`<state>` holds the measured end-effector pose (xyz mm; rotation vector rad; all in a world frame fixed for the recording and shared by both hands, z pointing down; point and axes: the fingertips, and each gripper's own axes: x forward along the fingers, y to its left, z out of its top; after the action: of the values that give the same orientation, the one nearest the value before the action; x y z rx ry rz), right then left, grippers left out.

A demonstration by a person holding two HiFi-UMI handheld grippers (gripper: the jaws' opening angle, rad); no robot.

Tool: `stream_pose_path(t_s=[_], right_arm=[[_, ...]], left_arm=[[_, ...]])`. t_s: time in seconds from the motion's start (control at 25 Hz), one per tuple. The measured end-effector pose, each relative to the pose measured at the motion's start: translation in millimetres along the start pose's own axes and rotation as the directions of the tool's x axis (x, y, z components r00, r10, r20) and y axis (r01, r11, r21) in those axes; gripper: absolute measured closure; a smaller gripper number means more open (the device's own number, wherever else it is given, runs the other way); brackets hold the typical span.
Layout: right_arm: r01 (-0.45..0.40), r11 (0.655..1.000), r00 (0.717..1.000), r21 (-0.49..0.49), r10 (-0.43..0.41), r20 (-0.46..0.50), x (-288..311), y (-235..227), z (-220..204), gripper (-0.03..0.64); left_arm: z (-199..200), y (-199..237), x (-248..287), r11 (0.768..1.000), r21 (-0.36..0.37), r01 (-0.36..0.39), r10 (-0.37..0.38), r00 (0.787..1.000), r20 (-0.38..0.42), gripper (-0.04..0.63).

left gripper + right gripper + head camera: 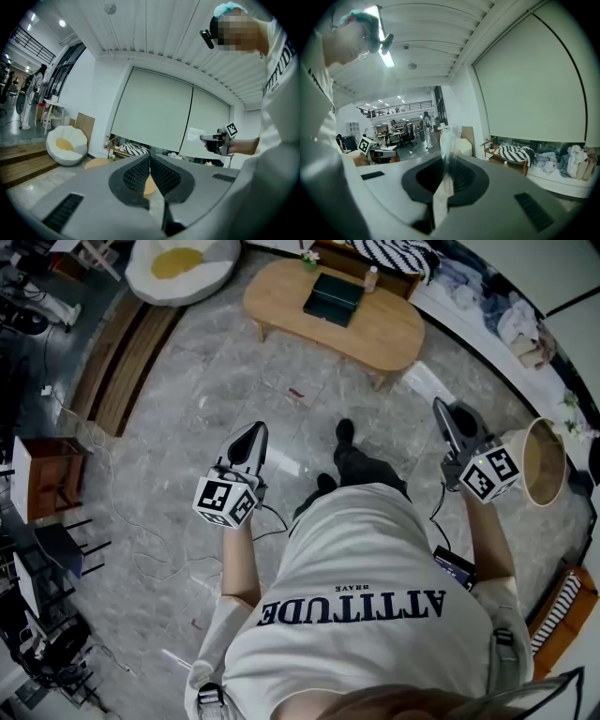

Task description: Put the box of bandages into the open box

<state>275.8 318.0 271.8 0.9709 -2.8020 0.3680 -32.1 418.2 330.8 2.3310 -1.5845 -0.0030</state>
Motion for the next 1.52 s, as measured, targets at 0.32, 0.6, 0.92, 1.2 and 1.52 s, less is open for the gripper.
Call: stream_pose_path(t_s=[0.32, 0.6, 0.92, 1.2, 1.52], right_arm=[[-0.027, 1.0, 1.0, 0.014, 0.027, -0.008, 52.0, -34.9, 7.7, 0.589], [-0.044, 0.999, 0.999, 0.016, 0.045, -0.029, 100.1, -80.0, 25.0, 0.589], [-0.091, 0.995, 0.995, 0.033, 0.093, -0.048, 153.2, -146.2, 40.6, 0.589], [-0.133, 0.99, 0.989, 0.056, 0.136, -0.056, 190.4, -196.6, 43.2, 0.589], [-0.143, 0.987, 0.987, 0.079, 0.148, -0.063, 210.9, -224.8, 43.4, 0.589]], left_arm=[[17.4, 32.8, 41.9, 1.0, 0.002, -0.026, 0.026, 1.0, -0.002, 0.574], [33.9, 55.2, 95.7, 0.999, 0.0, -0.034, 0.034, 0.999, -0.007, 0.574], [52.7, 71.9, 169.0, 0.998, -0.003, -0.059, 0.059, 0.998, -0.03, 0.572], [66.2, 76.9, 228.1, 0.998, -0.004, -0.069, 0.068, 0.997, -0.032, 0.574], [75.2, 86.9, 266.0, 0.998, -0.012, -0.061, 0.06, 0.997, -0.055, 0.574]])
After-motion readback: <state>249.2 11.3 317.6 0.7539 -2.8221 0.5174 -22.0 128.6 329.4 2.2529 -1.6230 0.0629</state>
